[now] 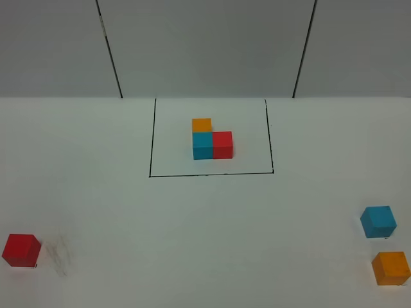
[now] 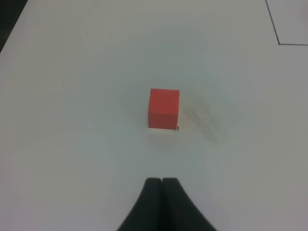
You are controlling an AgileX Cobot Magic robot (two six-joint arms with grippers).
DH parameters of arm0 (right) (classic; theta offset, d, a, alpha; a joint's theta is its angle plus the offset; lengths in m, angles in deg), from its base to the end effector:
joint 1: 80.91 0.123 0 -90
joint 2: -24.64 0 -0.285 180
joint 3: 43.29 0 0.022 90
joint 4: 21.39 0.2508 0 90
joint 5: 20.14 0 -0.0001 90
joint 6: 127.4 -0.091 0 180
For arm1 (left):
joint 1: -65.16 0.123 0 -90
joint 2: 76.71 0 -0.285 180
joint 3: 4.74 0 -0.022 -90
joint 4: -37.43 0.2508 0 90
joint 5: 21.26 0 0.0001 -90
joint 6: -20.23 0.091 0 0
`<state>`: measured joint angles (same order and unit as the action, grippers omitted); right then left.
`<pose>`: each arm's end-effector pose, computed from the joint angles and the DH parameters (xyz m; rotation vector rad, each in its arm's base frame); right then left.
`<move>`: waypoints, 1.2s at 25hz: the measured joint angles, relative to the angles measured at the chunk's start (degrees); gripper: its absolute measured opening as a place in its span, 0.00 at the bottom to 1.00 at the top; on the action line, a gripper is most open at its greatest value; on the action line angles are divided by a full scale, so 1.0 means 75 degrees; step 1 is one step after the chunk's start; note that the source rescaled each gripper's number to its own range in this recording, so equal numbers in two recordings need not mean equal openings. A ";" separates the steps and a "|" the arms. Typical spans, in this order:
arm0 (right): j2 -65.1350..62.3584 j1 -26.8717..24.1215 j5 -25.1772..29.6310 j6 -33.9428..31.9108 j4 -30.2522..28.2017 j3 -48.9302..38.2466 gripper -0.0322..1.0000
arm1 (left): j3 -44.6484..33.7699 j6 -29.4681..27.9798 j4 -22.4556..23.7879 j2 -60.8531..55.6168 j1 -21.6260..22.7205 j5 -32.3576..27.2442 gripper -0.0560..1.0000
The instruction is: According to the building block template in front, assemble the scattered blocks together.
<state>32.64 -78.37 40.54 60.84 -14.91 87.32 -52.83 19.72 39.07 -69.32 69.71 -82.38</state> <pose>-0.0032 0.0088 0.2739 -0.1970 2.0468 0.0742 -0.0073 0.0017 0.2791 -0.0915 2.0336 0.0785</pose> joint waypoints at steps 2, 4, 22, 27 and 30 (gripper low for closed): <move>0.0000 0.0000 0.0000 0.0000 0.0000 0.0000 0.81 | 0.0000 0.0000 0.0000 0.0000 0.0000 0.0000 0.05; 0.0000 0.0000 0.0000 0.0000 0.0000 0.0000 0.81 | 0.0000 0.0000 0.0000 0.0000 0.0000 0.0000 0.05; 0.0000 0.0000 0.0000 0.0000 0.0000 0.0000 0.81 | 0.0000 0.0000 0.0000 0.0000 0.0000 0.0000 0.05; 0.0000 0.0000 0.0000 0.0000 0.0000 0.0000 0.81 | 0.0000 0.0000 0.0000 0.0000 0.0000 0.0000 0.05; 0.0000 0.0000 0.0000 0.0000 0.0000 0.0000 0.81 | 0.0000 0.0000 0.0000 0.0000 0.0000 0.0000 0.05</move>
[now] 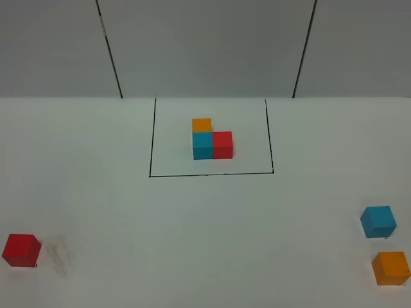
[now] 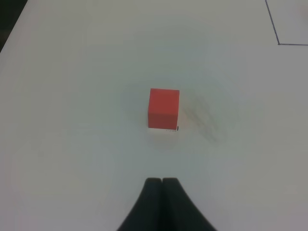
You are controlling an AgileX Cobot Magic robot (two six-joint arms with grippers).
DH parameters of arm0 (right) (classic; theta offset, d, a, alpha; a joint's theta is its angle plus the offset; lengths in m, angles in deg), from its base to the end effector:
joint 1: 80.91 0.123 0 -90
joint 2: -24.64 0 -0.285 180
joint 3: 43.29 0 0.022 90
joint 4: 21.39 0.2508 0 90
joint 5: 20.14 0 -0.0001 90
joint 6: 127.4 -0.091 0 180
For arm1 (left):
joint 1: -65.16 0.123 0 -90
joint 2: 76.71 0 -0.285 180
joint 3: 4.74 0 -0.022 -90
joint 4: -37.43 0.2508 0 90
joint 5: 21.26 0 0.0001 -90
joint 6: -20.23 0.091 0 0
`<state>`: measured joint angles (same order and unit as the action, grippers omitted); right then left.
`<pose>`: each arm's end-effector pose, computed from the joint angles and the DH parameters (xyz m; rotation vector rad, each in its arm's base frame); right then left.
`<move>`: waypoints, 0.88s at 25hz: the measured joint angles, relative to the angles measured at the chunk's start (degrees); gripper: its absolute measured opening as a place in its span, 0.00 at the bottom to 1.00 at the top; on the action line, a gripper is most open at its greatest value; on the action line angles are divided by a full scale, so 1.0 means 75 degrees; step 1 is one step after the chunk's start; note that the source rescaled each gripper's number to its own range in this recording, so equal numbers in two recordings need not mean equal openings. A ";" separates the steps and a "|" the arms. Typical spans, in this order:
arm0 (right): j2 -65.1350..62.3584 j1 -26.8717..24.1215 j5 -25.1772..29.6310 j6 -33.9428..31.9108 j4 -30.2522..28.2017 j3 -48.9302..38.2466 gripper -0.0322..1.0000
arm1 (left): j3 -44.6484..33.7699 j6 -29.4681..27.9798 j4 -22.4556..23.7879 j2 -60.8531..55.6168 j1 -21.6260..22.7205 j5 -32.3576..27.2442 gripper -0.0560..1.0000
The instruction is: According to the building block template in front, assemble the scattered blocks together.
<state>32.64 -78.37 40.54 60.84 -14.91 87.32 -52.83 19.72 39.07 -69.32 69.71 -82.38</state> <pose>-0.0032 0.0088 0.2739 -0.1970 2.0468 0.0742 -0.0073 0.0017 0.2791 -0.0915 2.0336 0.0785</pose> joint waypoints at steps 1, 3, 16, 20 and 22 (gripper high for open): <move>0.0000 0.0000 0.0000 0.0000 0.0000 0.0000 0.81 | 0.0000 0.0000 0.0000 0.0000 0.0000 0.0000 0.05; 0.0000 0.0000 0.0000 0.0000 0.0000 0.0000 0.81 | 0.0000 0.0000 0.0000 0.0000 0.0000 0.0000 0.05; 0.0000 0.0000 0.0000 0.0000 0.0000 0.0000 0.81 | 0.1823 -0.0168 0.0000 0.2184 0.0000 -0.0448 0.05; 0.0000 0.0000 0.0000 0.0000 0.0000 0.0000 0.81 | 0.2893 -0.0215 0.0000 0.3805 0.0000 -0.0864 0.06; 0.0000 0.0000 0.0000 0.0000 0.0000 0.0000 0.81 | 0.3234 -0.0233 0.0000 0.4502 0.0000 -0.0864 0.09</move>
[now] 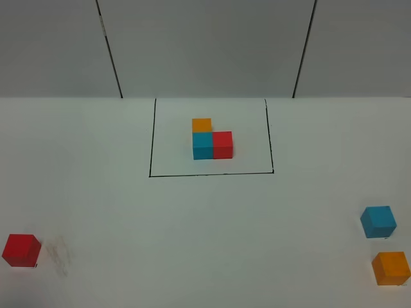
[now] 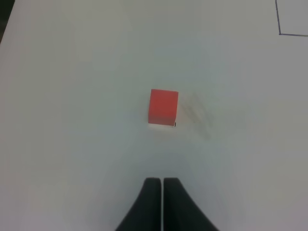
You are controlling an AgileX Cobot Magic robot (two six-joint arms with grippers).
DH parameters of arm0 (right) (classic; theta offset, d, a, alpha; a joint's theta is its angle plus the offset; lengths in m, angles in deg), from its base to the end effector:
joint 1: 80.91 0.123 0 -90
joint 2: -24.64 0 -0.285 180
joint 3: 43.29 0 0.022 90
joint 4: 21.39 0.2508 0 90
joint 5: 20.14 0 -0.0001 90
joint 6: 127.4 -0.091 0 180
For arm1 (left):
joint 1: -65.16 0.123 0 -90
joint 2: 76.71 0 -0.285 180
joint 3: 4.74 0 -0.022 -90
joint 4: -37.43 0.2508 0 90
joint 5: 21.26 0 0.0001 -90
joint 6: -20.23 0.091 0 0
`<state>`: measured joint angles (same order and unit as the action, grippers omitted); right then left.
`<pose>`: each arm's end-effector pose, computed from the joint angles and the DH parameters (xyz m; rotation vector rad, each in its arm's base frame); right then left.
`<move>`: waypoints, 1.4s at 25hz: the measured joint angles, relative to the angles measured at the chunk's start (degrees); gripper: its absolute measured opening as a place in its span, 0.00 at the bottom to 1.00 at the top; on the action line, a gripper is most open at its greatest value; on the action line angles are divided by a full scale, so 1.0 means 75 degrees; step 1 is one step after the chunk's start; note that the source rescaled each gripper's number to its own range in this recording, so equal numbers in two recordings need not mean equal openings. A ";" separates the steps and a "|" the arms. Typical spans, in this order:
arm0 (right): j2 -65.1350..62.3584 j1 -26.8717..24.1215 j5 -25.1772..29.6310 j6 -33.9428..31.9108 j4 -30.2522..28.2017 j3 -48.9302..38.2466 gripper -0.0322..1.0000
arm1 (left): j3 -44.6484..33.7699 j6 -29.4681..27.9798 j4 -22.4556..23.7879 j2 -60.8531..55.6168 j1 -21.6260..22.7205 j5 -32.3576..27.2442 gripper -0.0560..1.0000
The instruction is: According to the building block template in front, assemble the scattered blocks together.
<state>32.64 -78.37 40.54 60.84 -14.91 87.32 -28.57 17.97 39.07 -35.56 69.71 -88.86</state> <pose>-0.0032 0.0088 0.2739 -0.1970 2.0468 0.0742 0.0699 0.0080 0.3749 -0.1383 2.3100 0.0565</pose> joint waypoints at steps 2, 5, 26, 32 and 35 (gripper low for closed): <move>0.0000 0.0000 0.0000 0.0000 0.0000 0.0000 0.81 | 0.0173 -0.0006 -0.0056 0.0671 0.0000 0.0000 0.17; 0.0000 0.0000 0.0000 0.0000 0.0000 0.0000 0.81 | 0.0221 -0.0015 -0.0170 0.1367 0.0000 0.0007 0.35; 0.0000 0.0000 0.0000 0.0000 0.0000 0.0000 0.81 | 0.0237 -0.0580 0.0169 0.4357 0.0000 0.0121 0.95; 0.0000 0.0000 0.0000 0.0000 0.0000 0.0000 0.81 | 0.0212 -0.0580 0.0178 0.5008 0.0000 0.0950 0.94; 0.0000 0.0000 0.0000 0.0000 0.0000 0.0000 0.81 | 0.0206 -0.0580 0.0178 0.5386 0.0000 0.1315 0.94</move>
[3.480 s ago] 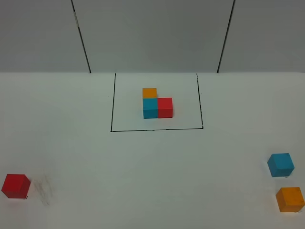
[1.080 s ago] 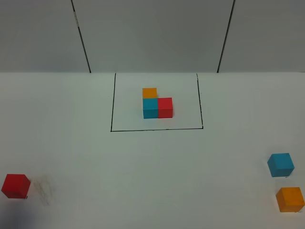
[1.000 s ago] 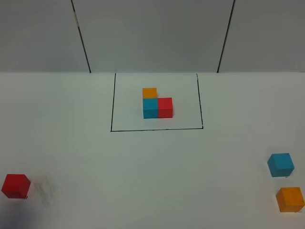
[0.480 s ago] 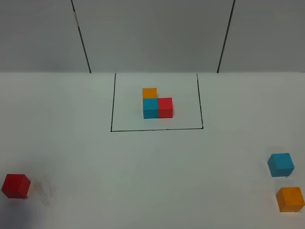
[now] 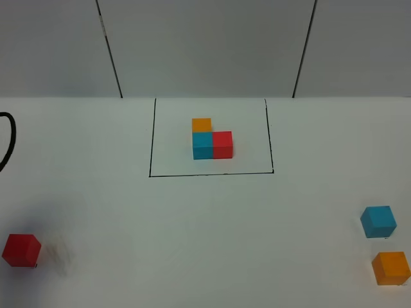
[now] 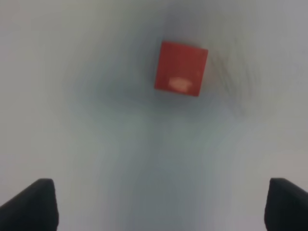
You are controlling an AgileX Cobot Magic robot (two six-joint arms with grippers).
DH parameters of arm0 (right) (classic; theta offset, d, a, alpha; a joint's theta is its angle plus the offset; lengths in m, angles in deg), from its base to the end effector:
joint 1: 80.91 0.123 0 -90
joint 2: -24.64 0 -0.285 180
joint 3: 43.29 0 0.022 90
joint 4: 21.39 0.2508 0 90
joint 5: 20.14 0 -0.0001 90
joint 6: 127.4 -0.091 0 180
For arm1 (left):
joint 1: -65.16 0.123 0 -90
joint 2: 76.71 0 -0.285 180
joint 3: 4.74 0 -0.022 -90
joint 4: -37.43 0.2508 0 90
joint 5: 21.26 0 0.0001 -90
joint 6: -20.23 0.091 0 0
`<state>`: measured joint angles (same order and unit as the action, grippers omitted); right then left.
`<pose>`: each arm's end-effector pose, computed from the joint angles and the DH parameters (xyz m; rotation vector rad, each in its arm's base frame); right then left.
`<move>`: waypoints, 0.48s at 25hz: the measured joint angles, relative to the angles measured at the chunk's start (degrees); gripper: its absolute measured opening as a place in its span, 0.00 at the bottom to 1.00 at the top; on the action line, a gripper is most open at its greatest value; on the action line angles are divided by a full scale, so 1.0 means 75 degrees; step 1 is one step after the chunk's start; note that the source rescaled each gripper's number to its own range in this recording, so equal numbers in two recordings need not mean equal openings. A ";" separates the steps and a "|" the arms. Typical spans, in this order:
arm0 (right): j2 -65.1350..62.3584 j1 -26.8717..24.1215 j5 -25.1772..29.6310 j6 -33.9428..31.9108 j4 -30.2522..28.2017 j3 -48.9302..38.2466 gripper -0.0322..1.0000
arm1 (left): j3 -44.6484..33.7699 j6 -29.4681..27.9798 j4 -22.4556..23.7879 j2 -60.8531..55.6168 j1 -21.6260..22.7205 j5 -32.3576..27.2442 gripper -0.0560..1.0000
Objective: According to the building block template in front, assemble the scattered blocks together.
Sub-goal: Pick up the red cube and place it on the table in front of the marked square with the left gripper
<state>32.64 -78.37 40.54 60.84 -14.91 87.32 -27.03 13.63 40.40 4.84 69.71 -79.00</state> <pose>-0.0032 0.0088 0.2739 -0.1970 2.0468 0.0742 0.2345 0.0227 0.2800 -0.2450 2.8081 0.0599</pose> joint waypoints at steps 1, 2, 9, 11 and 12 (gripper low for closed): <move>0.0000 0.0000 0.0000 0.0000 0.0000 0.0000 0.81 | 0.0000 0.0000 0.0000 0.0128 0.0000 0.0098 0.94; 0.0000 0.0000 0.0000 0.0000 0.0000 0.0000 0.81 | 0.0000 0.0000 0.0000 0.0288 0.0002 0.0182 0.93; 0.0000 0.0000 -0.0006 0.0000 0.0000 0.0000 0.81 | 0.0000 0.0000 0.0027 0.1337 0.0008 0.0676 0.93; 0.0000 0.0000 -0.0006 0.0000 0.0000 0.0000 0.81 | 0.0000 0.0000 0.0027 0.1572 0.0008 0.0845 0.92; 0.0000 0.0000 -0.0006 0.0000 0.0000 0.0000 0.81 | 0.0000 0.0000 0.0027 0.1665 0.0008 0.0929 0.92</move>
<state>32.64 -78.37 40.50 60.84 -14.91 87.32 -27.03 13.63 40.60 17.33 69.77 -72.03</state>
